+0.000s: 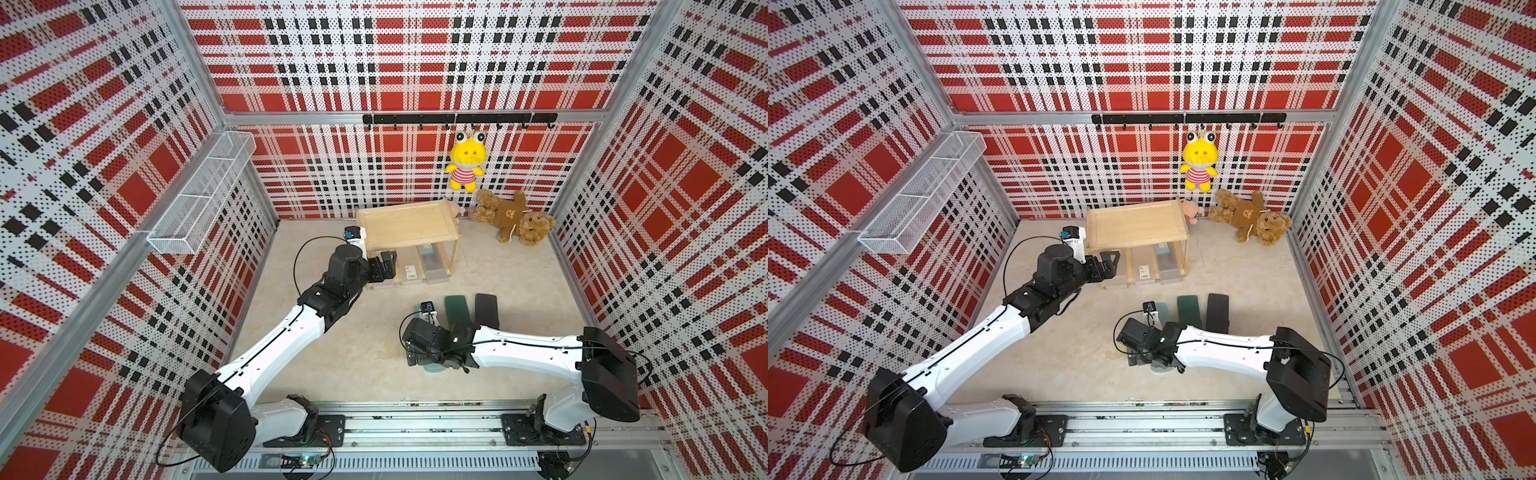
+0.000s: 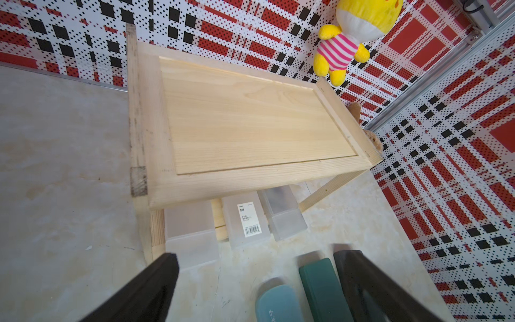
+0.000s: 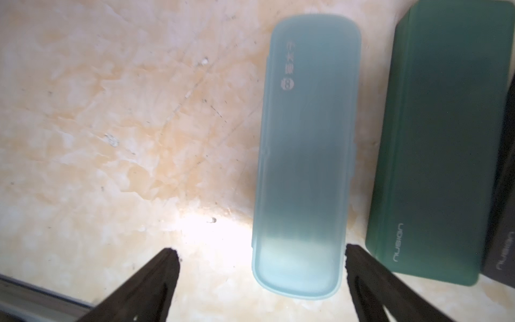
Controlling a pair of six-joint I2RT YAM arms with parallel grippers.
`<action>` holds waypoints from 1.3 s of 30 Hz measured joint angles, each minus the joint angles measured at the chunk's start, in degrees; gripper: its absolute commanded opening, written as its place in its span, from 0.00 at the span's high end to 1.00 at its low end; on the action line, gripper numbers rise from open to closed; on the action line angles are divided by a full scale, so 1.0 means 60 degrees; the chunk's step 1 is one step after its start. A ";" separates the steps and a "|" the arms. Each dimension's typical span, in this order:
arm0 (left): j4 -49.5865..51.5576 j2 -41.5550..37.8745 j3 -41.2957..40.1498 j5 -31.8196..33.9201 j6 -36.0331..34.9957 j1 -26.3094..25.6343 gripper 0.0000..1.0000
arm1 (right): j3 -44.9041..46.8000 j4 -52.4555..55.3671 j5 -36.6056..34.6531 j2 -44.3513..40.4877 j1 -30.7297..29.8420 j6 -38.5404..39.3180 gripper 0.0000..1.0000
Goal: Remove the pencil cases from the shelf
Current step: Place the pencil case at the center of the board, then pick up the pencil case from the shelf.
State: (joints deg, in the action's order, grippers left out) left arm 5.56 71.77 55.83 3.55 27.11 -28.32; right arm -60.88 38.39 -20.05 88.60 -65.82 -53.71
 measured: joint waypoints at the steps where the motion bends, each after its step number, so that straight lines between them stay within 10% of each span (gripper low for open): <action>1: -0.0018 0.0000 0.0000 -0.0018 0.0015 0.0000 0.01 | -0.0157 0.0102 -0.0073 -0.0069 0.0000 0.0098 0.00; 21: -0.0142 0.0051 0.0000 -0.0051 0.0124 -0.0022 0.01 | -0.0557 -0.0484 0.0124 -0.0470 0.3293 0.2422 0.01; 39: -0.0135 0.0087 -0.0011 -0.0051 0.0117 -0.0018 0.01 | -0.2772 -0.1905 0.1228 0.2911 0.5417 0.4827 0.00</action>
State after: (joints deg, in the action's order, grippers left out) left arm 4.75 72.29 55.77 3.25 27.81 -28.42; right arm -77.52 26.96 -12.69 106.06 -33.32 -24.75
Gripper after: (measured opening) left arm 0.991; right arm 0.995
